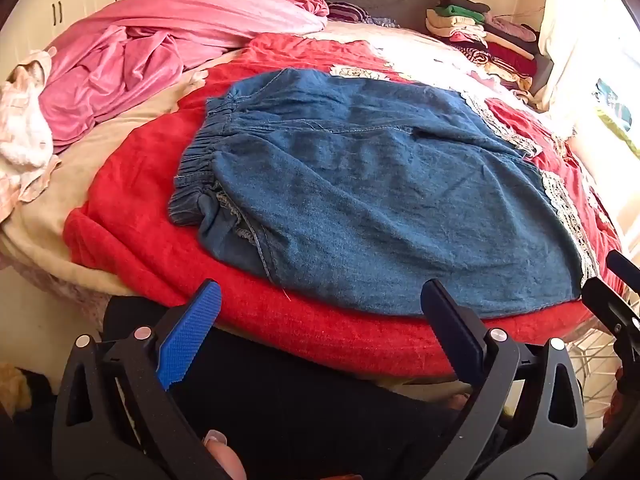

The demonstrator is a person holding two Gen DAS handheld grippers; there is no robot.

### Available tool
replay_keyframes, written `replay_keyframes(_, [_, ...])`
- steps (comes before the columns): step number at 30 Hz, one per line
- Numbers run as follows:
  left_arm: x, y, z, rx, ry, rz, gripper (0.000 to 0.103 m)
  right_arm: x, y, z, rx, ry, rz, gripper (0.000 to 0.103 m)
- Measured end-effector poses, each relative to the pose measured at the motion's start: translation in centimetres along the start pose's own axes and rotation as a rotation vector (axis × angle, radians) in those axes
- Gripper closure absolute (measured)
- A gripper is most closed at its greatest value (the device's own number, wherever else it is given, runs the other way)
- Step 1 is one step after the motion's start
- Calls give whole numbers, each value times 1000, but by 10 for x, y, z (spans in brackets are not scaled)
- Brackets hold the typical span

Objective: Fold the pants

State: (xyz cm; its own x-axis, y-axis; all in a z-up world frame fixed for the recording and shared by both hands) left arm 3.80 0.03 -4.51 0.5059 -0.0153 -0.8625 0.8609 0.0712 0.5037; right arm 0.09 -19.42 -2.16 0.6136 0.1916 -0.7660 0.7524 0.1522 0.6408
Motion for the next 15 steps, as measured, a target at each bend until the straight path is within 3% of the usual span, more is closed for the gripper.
replay_keyframes(15, [-12, 2, 0, 1, -19, 31, 9, -6, 1, -11, -33, -15, 11, 4])
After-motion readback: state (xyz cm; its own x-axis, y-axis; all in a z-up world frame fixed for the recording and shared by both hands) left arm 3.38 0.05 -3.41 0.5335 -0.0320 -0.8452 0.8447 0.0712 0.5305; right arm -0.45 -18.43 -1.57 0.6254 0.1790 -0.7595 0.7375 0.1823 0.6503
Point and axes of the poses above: each gripper's, at about its wrist camera, not at the fingertips, and x roughly the way its jaws point, z to its right, y to its top, the point moved 6 cm from there along x, roughly the way its jaws point, and after that the axes turned 9 degrees about -z, right-handed, at the moved point
